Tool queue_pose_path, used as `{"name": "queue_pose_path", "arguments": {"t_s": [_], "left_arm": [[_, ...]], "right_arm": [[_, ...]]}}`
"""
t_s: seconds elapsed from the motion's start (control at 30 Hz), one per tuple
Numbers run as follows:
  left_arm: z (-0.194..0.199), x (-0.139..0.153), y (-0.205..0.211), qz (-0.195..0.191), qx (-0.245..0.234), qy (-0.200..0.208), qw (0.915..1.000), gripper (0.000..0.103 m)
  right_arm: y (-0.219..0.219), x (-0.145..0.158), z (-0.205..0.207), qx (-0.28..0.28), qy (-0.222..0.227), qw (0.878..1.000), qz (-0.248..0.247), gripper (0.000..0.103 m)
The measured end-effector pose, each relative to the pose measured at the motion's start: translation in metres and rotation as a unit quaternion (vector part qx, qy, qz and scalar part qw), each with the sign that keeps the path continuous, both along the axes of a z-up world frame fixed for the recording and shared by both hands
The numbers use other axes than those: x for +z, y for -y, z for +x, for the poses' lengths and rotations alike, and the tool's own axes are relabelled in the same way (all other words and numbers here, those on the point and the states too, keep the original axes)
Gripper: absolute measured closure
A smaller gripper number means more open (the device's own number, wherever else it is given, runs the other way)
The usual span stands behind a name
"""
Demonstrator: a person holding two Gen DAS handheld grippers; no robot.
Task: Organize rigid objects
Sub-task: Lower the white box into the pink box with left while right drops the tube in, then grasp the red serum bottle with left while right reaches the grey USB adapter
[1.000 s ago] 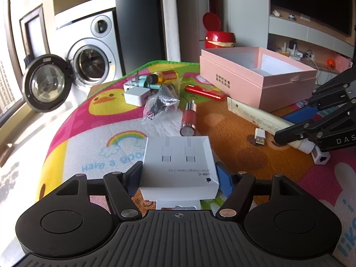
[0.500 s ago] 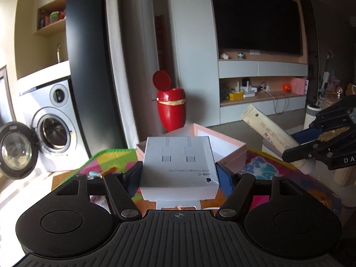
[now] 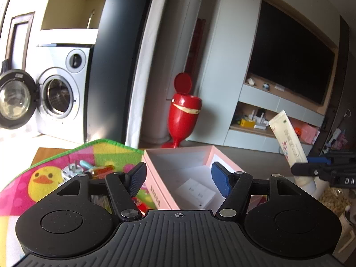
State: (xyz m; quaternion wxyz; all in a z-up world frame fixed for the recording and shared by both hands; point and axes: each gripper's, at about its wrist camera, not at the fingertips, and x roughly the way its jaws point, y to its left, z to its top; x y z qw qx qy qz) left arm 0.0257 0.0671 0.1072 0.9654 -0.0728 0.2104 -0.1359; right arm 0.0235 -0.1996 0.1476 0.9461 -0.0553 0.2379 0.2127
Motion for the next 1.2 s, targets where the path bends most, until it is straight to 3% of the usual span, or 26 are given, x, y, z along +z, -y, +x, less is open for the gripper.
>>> {"name": "queue_pose_path", "arguments": {"t_s": [0.1, 0.23, 0.3, 0.43, 0.57, 0.67, 0.87, 1.07, 1.17, 1.2], "left_arm": [[-0.016, -0.027, -0.017, 0.024, 0.023, -0.041, 0.9986, 0.033], [-0.029, -0.055, -0.042, 0.05, 0.06, -0.088, 0.993, 0.033], [-0.036, -0.062, -0.052, 0.052, 0.069, -0.094, 0.9919, 0.033], [-0.037, -0.073, -0.063, 0.045, 0.07, -0.1, 0.9915, 0.033], [-0.034, -0.079, -0.056, 0.043, 0.069, -0.096, 0.992, 0.033], [-0.025, -0.08, -0.048, 0.057, 0.066, -0.082, 0.9928, 0.033], [0.006, -0.081, -0.036, 0.076, 0.064, -0.073, 0.9924, 0.033], [0.025, -0.09, -0.025, 0.095, 0.056, -0.086, 0.9903, 0.051], [0.022, -0.096, -0.022, 0.109, 0.058, -0.09, 0.9883, 0.067], [0.019, -0.097, -0.022, 0.114, 0.061, -0.089, 0.9876, 0.077]], "right_arm": [[-0.029, 0.007, 0.052, -0.014, -0.015, 1.0, -0.012, 0.078], [-0.051, 0.0, 0.107, -0.041, -0.048, 0.997, -0.051, 0.06], [-0.049, -0.012, 0.116, -0.056, -0.071, 0.995, -0.048, 0.059], [-0.035, -0.039, 0.093, -0.047, -0.096, 0.994, -0.034, 0.058], [-0.034, -0.066, 0.042, -0.017, -0.079, 0.995, -0.067, 0.048], [-0.038, -0.086, 0.008, 0.0, -0.068, 0.994, -0.083, 0.048], [-0.045, -0.108, -0.017, 0.021, -0.097, 0.994, -0.055, 0.047], [-0.065, -0.118, -0.03, 0.069, -0.125, 0.989, -0.035, 0.047], [-0.078, -0.12, -0.043, 0.101, -0.117, 0.987, -0.049, 0.044], [-0.083, -0.122, -0.048, 0.108, -0.11, 0.986, -0.062, 0.043]]}}
